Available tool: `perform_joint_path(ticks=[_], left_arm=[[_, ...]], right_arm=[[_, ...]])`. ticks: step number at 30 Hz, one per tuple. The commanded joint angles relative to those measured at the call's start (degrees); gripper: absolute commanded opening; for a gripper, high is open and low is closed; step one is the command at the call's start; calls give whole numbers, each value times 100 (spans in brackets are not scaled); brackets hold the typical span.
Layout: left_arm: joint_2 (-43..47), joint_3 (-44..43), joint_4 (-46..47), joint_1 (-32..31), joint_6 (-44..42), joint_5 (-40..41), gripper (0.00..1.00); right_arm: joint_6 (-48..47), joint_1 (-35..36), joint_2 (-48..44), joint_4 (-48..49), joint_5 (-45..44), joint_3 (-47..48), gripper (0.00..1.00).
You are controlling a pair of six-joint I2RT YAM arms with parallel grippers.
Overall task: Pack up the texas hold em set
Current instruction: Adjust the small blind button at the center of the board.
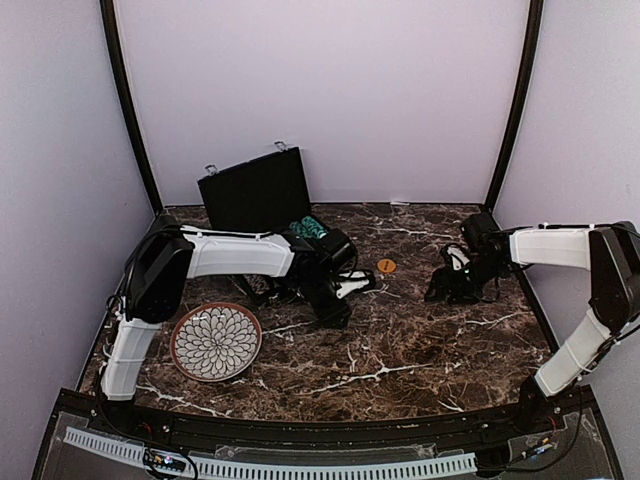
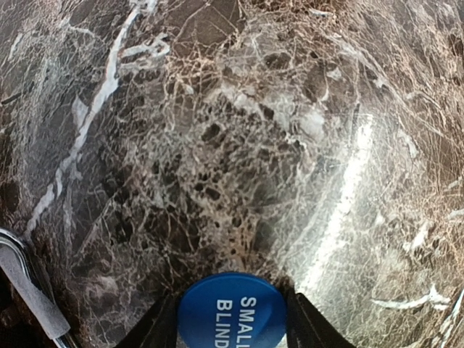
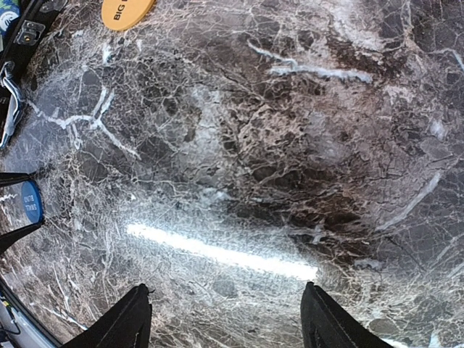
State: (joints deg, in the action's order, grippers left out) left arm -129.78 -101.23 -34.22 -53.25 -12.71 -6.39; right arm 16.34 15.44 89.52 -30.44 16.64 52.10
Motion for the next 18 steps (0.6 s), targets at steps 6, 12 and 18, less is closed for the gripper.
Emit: perform_joint_path(ticks=[6,12,18], left_arm=[[14,-221,-254,-48,41,-158,49],[135,-237,-227,-47,33,-98,49],[233,-231,-243,-50,39,-56,49]], right_arm=[[-54,-15,-39,-31,6,-29,71],[-61,-15,-33,-32,6,-8,71],[-69,-15,-25,-33,16,-7,71]])
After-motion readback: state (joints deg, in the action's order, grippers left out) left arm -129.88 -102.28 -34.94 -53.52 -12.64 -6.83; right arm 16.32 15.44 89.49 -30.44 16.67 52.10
